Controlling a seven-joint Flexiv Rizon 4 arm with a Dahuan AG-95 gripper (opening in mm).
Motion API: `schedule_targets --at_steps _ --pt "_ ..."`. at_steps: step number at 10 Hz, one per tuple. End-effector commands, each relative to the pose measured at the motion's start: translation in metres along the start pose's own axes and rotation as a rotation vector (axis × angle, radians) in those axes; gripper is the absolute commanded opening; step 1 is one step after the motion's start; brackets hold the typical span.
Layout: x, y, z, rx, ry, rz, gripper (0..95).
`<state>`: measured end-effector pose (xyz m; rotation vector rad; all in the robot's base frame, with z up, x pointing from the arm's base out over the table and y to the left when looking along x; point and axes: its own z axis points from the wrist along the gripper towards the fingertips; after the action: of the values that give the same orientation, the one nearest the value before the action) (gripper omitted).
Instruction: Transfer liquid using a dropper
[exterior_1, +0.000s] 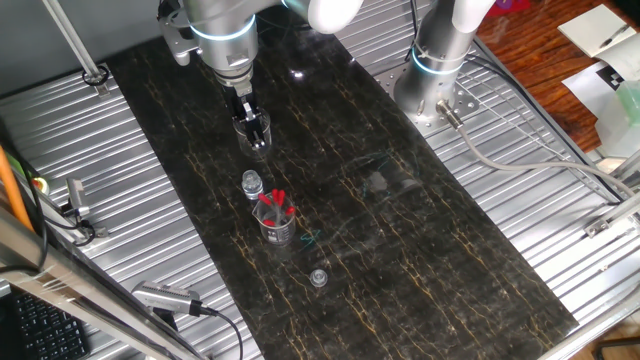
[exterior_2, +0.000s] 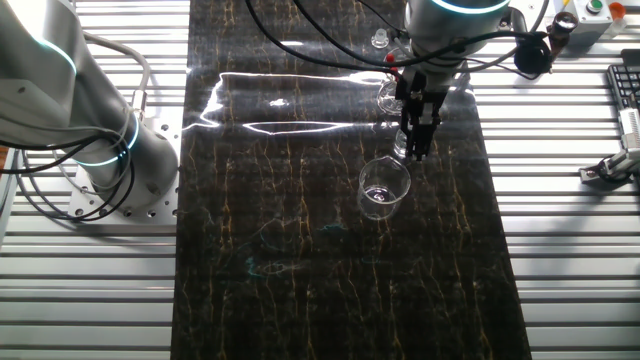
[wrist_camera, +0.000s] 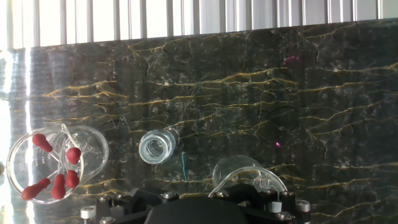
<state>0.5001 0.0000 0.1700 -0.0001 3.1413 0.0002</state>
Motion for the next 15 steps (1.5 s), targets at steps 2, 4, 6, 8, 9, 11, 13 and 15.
schedule_targets --at_steps 2,4,6,8,9,11,13,15 --pt "0.0008 0.0001 0.0002 -0.071 0.044 -0.307 0.0" --pt "0.0011 0.0002 0.0002 -0.053 0.047 -0.299 0.0" --pt "0.0012 0.0004 -0.0010 -0.059 0.047 -0.290 0.0" --pt "0.0017 0.0005 -0.0010 -0.062 0.048 -0.291 0.0" --pt "0.0026 0.0007 -0.0008 -0.062 0.050 -0.287 0.0" --pt "0.0039 0.0009 -0.0004 -0.062 0.056 -0.274 0.0" --pt "0.0049 0.0010 -0.0001 -0.064 0.051 -0.271 0.0" --pt "0.0050 0.0011 -0.0001 -0.071 0.050 -0.239 0.0"
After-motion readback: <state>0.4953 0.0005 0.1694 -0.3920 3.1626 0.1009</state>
